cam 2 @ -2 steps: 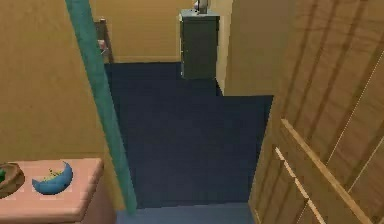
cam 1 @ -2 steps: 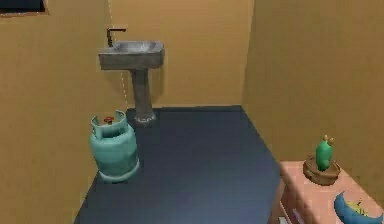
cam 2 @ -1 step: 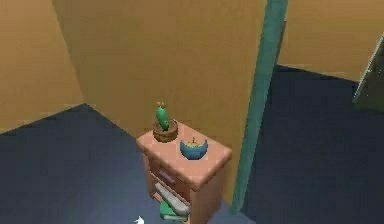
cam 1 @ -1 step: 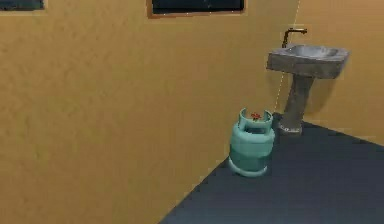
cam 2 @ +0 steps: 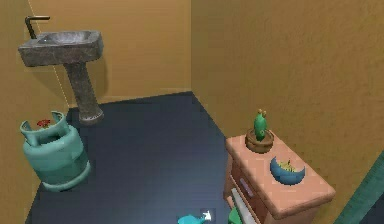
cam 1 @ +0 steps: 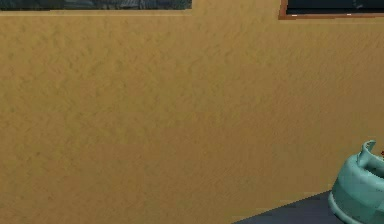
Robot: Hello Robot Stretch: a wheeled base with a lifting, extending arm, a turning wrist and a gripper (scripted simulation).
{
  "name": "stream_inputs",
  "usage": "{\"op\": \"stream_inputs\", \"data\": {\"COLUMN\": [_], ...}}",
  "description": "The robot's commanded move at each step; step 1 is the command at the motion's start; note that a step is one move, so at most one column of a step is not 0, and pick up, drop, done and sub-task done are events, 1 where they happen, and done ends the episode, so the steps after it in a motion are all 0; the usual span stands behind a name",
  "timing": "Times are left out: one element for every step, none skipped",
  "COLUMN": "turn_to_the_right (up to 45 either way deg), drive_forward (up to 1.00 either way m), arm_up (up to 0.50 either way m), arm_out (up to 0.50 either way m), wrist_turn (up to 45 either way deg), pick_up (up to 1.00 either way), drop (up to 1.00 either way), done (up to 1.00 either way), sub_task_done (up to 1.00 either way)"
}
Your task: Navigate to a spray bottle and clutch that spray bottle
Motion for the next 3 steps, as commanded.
{"op": "stream_inputs", "data": {"turn_to_the_right": [0.0,0.0,0.0], "drive_forward": [0.0,0.0,0.0], "arm_up": [0.1,0.0,0.0], "arm_out": [0.0,0.44,0.0], "wrist_turn": [0.0,0.0,45.0], "pick_up": [0.0,0.0,0.0], "drop": [0.0,0.0,0.0], "done": [0.0,0.0,0.0], "sub_task_done": [0.0,0.0,0.0]}}
